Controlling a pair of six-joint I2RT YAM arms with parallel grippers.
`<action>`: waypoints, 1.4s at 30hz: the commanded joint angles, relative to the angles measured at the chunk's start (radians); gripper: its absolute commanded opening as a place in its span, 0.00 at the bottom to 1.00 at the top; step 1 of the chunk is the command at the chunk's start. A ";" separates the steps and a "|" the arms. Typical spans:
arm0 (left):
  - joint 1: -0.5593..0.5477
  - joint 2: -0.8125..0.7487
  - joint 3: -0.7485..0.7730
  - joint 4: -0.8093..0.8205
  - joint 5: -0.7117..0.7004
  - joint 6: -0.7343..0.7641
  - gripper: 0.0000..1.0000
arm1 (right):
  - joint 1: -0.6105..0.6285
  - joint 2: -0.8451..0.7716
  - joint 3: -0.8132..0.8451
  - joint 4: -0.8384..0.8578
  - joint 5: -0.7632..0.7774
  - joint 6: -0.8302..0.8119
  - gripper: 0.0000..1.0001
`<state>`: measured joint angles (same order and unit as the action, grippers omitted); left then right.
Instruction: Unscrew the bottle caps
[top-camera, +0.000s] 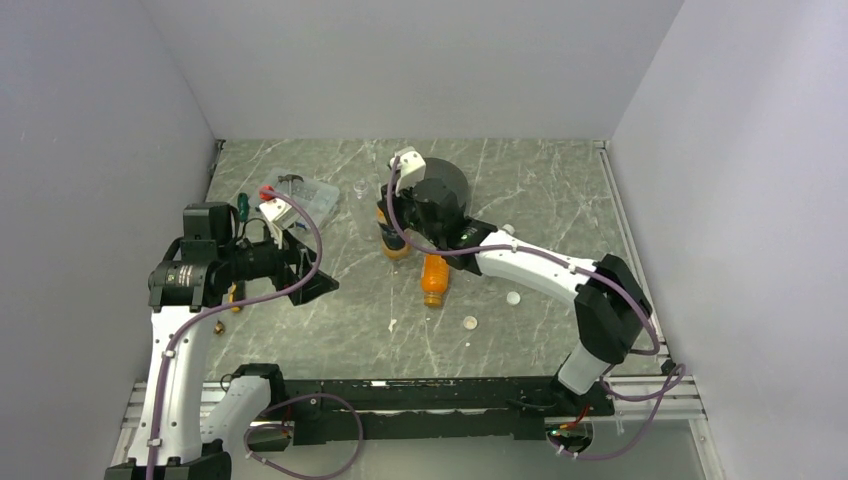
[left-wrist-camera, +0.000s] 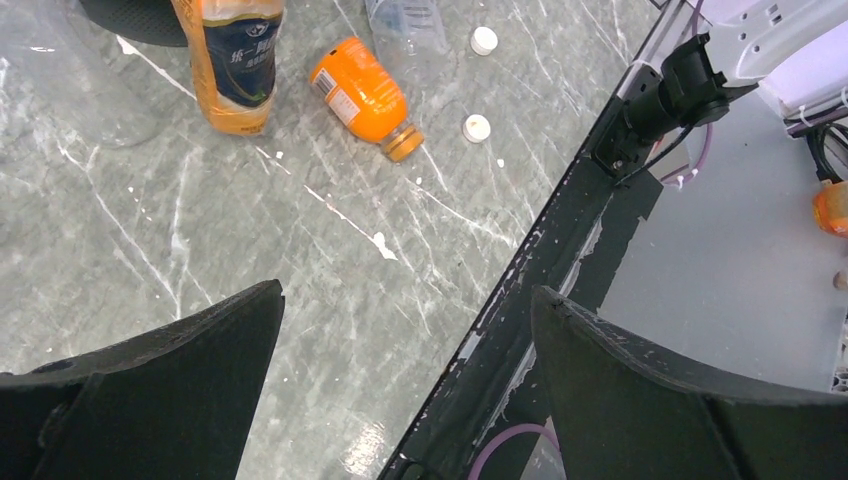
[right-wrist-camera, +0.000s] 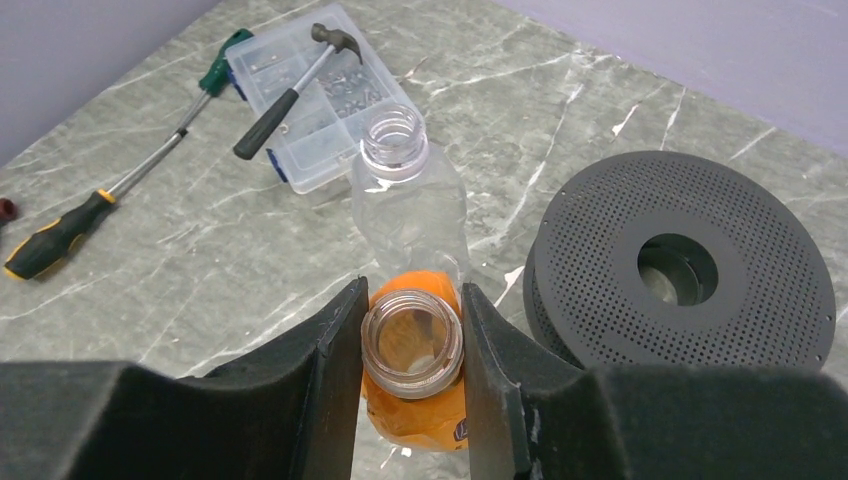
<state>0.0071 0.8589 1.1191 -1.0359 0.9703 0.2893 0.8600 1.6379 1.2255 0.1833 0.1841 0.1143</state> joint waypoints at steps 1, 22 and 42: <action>0.002 -0.007 0.026 0.025 -0.016 -0.014 0.99 | -0.008 0.019 -0.030 0.118 0.047 0.004 0.00; 0.002 -0.024 0.021 -0.011 -0.008 0.046 0.99 | -0.048 -0.007 -0.004 0.059 0.039 0.078 0.81; 0.001 -0.012 0.047 -0.025 0.018 0.062 0.99 | 0.053 -0.345 -0.258 -0.175 0.302 0.259 1.00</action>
<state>0.0071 0.8391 1.1206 -1.0611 0.9459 0.3355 0.8497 1.3251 1.0664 0.1184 0.3576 0.2680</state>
